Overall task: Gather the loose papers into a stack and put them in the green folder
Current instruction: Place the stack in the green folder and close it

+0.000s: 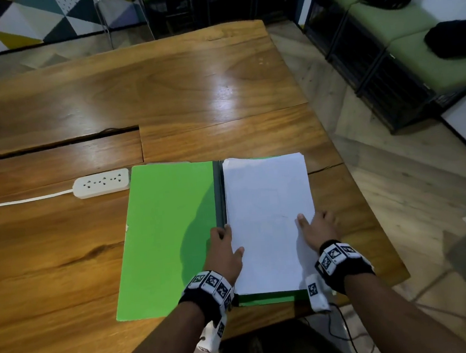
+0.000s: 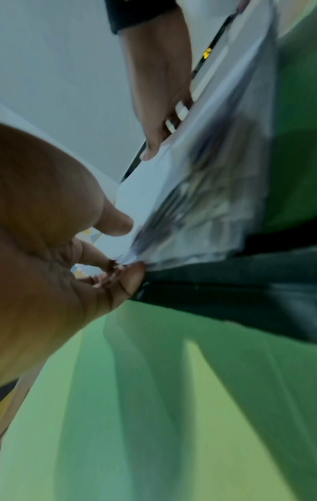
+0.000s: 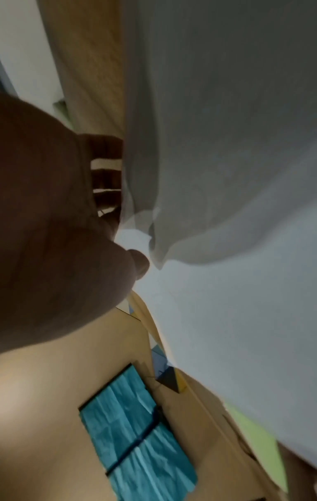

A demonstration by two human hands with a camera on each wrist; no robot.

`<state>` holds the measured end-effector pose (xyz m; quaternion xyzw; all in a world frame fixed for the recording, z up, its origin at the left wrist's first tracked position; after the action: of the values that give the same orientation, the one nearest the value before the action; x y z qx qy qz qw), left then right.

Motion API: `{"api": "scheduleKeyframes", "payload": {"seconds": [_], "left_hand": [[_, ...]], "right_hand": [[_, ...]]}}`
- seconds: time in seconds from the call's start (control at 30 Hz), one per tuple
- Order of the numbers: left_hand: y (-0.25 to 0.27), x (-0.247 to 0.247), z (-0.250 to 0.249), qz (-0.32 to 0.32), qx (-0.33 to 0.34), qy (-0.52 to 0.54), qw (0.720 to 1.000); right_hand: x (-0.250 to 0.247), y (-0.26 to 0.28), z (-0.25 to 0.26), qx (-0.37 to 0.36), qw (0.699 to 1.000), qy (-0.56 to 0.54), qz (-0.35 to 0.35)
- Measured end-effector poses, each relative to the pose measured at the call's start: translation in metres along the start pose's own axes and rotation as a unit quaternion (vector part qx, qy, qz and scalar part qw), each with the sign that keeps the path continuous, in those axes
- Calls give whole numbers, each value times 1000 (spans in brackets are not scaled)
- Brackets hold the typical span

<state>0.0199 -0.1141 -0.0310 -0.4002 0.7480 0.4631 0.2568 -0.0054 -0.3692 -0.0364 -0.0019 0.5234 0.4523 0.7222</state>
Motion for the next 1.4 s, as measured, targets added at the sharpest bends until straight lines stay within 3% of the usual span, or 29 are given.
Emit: {"api": "scheduleKeyframes", "payload": {"seconds": [0.1,0.17,0.27,0.37,0.57,0.7,0.83,0.93,1.03,1.1,1.2,1.4], "left_hand": [[-12,-15,8,-11,4,12,1000],[-21,-42,38,-67,-29,-16,997],[-11,-87,115,-150,-196,-95,964],[13,-103,173,-135,-356,-87,921],[23,-103,189,-93,-355,18,930],[24,-111,201,-58,-326,96,939],[42,-154,180,-96,-245,112,958],[73,-186,134,-121,-128,133,975],[118,-195,71,-79,25,139,987],[139,-184,32,-45,94,124,987],[143,-154,-16,-29,145,150,978],[111,-86,-105,-48,191,94,976]], "right_hand": [[6,1,4,42,999,-16,-5],[5,-2,4,71,997,-31,-2],[2,-8,5,80,996,-26,17],[4,-12,4,81,996,0,25],[3,-13,4,109,994,-23,16],[-5,-24,3,132,984,-111,42],[-5,-39,-6,126,974,-149,112],[-10,-31,-4,108,975,-152,118],[-21,-16,2,90,971,-183,122],[-24,-10,-1,107,954,-239,145],[-23,-7,-8,124,933,-299,160],[-37,12,0,140,900,-377,166]]}}
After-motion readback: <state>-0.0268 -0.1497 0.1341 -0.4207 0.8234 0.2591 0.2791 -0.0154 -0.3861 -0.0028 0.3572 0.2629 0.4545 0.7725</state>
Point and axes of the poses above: each hand's wrist, its own y-axis away from the middle knuckle, its own x-axis out of the palm, z = x × y, the point moved 3 cm from there along -y, towards the middle knuckle, and after that the axes turned 14 degrees about -y, right-handed, at the moved point
